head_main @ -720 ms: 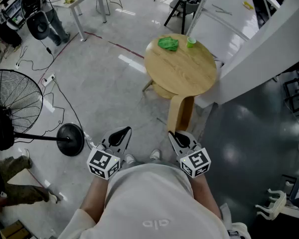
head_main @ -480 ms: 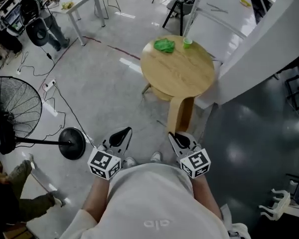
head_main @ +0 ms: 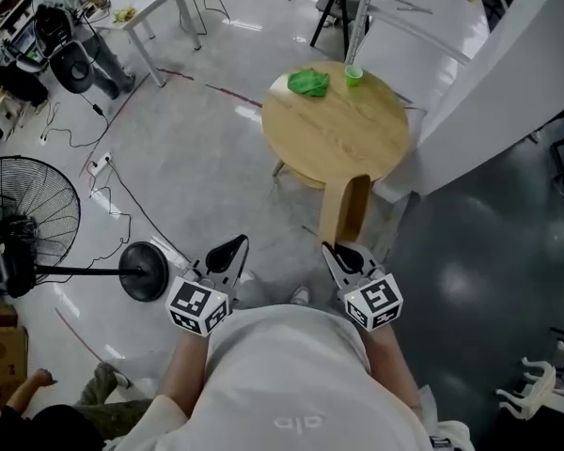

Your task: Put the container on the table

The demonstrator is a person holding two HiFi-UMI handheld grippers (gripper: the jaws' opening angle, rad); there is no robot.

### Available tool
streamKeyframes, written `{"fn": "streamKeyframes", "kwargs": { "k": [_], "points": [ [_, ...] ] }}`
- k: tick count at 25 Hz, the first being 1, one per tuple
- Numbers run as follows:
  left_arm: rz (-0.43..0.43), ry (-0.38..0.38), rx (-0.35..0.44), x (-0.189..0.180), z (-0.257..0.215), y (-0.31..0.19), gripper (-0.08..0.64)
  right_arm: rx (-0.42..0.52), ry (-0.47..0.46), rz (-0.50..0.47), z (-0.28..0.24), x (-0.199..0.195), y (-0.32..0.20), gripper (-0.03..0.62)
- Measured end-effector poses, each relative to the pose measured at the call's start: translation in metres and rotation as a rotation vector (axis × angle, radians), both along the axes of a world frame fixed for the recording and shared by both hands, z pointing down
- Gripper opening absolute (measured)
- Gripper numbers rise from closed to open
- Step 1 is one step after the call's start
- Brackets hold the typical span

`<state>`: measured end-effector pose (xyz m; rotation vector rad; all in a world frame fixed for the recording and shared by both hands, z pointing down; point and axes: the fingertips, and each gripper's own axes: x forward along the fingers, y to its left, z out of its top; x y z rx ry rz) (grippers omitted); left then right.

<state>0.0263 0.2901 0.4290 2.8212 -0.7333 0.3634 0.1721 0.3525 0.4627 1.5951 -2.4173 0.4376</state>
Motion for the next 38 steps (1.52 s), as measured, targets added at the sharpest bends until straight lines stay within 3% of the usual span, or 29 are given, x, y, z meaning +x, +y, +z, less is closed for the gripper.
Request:
{"fn": "streamKeyframes", "kwargs": {
  "k": [9, 17, 24, 31, 38],
  "points": [
    [0.009, 0.015, 0.005, -0.013, 0.004, -0.110, 0.017, -0.042, 0.010, 0.046, 0.008, -0.013, -0.097, 0.038],
    [0.051, 0.056, -0.008, -0.059, 0.002, -0.230, 0.017, -0.078, 0.091, 0.087, 0.010, -0.058, -0.208, 0.038],
    [0.105, 0.042, -0.030, -0.098, 0.013, -0.295, 0.017, -0.129, 0.127, 0.114, 0.021, -0.092, -0.278, 0.038],
    [0.091, 0.039, -0.062, -0.108, 0.026, -0.336, 0.017, -0.212, 0.132, 0.125, 0.045, -0.085, -0.324, 0.038],
    [0.053, 0.008, -0.076, -0.102, 0.037, -0.382, 0.017, -0.309, 0.156, 0.076, 0.090, -0.064, -0.375, 0.038]
  ]
}}
